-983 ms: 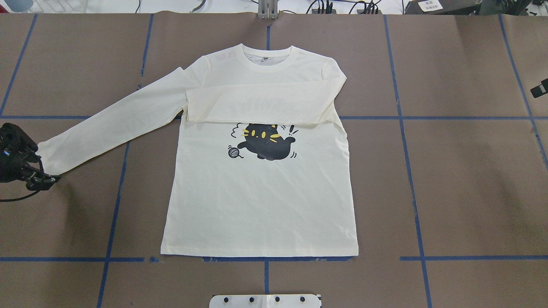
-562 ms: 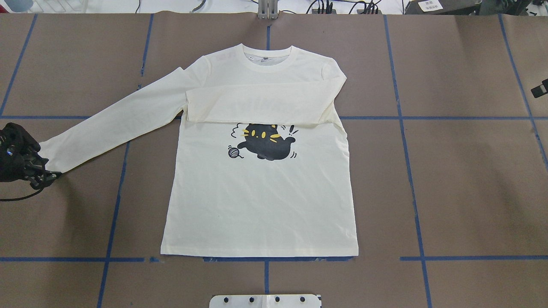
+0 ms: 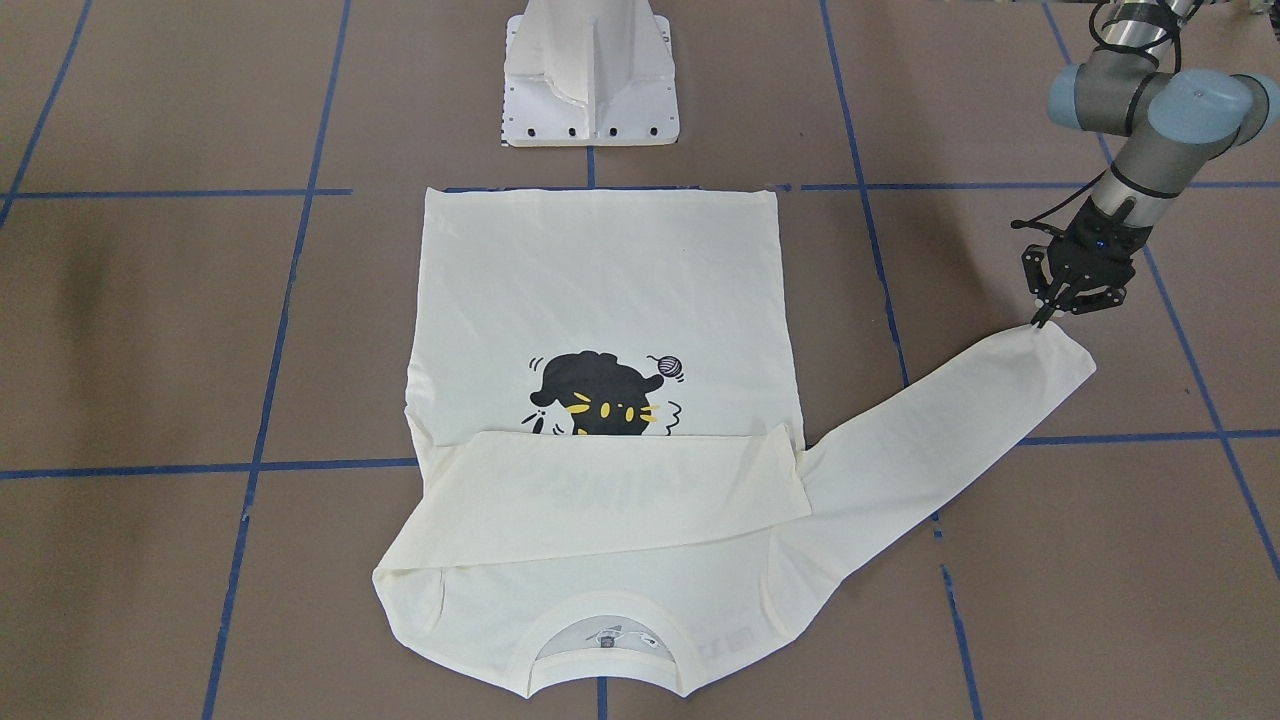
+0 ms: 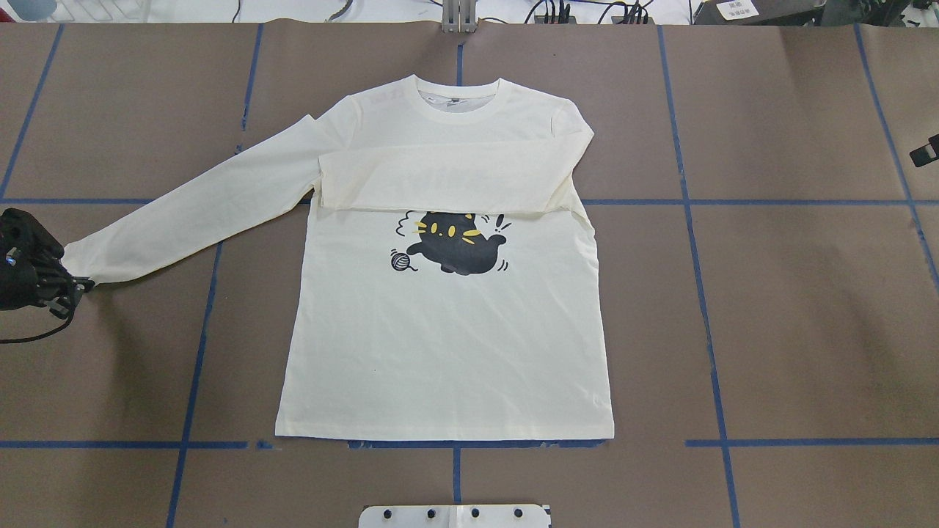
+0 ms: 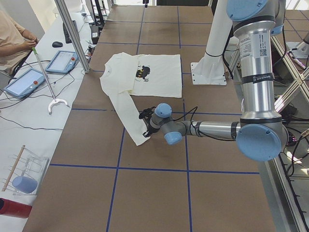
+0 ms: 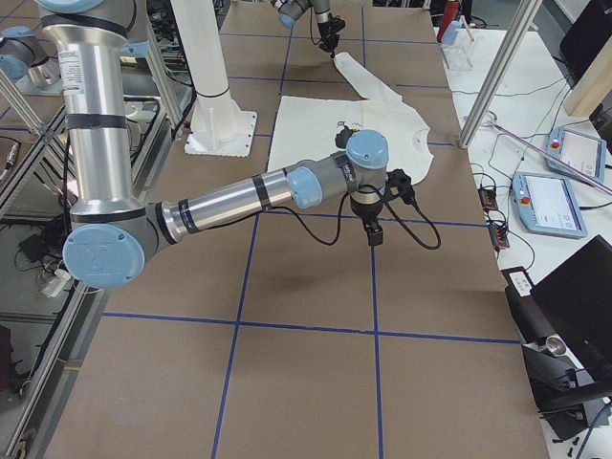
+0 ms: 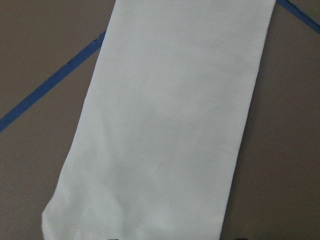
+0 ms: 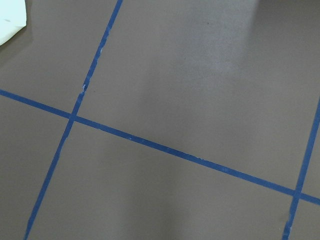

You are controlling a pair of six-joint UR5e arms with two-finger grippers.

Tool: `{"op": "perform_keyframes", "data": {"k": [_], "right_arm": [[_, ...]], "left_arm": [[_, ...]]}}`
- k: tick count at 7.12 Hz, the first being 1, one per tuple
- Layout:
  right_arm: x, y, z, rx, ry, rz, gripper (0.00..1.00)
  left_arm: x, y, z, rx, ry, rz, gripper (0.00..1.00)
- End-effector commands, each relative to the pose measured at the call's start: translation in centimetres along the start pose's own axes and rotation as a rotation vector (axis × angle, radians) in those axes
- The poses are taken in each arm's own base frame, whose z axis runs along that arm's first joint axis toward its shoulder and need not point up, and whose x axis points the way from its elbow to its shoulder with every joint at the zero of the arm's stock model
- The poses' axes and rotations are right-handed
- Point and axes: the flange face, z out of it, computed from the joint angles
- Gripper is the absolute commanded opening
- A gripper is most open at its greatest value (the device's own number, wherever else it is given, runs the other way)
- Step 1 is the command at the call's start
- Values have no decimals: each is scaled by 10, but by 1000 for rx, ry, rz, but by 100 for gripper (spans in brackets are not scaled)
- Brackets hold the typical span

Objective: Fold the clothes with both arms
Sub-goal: 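Lower the left gripper onto the other sleeve cuff and grasp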

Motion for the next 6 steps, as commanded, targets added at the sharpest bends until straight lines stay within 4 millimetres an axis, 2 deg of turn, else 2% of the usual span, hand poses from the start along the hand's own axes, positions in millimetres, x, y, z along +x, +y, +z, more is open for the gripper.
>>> {"op": "perform_keyframes", "data": {"k": [1,2,3,4,5,6], "right_arm": [[1,0,-1,2,9,0,100],[2,0,-1,3,15,0,100],[2,0,0,1,14,2,100],[2,1,0,0,14,3,100],[5,5,3,-6,15,8,100],[6,5,2,-5,15,9,100]], "left_arm": [[6,-38,-30,125,-46,19,0],[-17,-78,-44,169,-88,-20,0],[-26,-157,-55,148,-84,-63,0],[-11,-229,-70,132,-88,-78,0],[12,-298,-92,106,-95,-94,0],[40,-369,-117,81,-97,-186,0]]}}
